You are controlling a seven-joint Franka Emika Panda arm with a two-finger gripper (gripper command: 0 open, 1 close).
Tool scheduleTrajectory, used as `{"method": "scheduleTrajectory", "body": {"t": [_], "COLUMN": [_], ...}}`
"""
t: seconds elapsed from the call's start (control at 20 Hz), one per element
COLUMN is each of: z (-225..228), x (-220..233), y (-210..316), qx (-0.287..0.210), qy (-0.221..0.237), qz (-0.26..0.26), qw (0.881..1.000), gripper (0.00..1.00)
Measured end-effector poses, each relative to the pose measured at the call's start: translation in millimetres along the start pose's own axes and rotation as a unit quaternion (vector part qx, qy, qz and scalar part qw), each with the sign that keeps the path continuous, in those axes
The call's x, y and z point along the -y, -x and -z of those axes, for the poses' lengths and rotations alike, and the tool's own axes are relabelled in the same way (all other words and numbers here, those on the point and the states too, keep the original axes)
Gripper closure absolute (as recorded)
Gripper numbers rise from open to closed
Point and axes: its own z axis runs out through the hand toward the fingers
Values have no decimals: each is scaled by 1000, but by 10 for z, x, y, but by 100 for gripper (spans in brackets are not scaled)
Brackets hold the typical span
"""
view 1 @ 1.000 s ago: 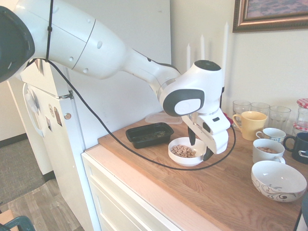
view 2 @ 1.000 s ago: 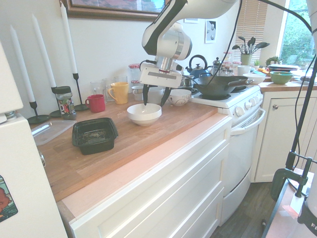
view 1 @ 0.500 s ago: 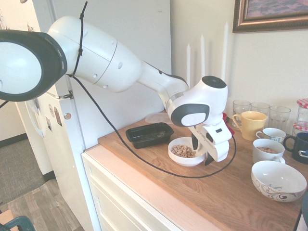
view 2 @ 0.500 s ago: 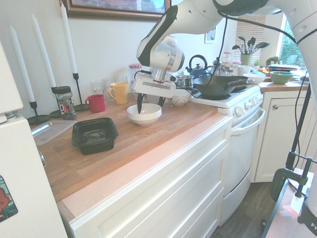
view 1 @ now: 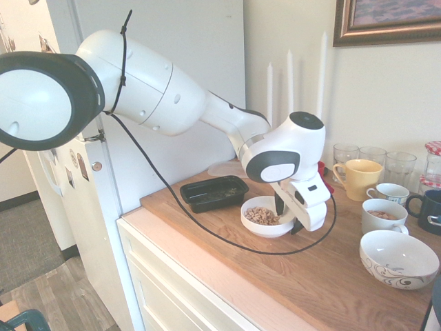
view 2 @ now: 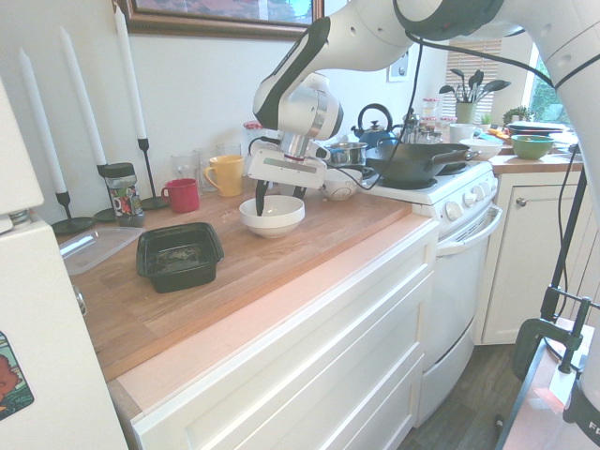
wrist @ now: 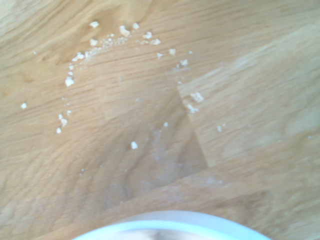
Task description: Put the cereal into the box
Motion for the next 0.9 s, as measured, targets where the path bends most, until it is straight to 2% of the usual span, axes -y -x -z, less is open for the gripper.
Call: {"method": "scheduleTrajectory", "body": {"t": [0.9], "z": [-22], "x": [35], "y": [27], "qx": [12], "qy": [-4], "qz": [-7], "qw": [1000], "gripper": [100]}}
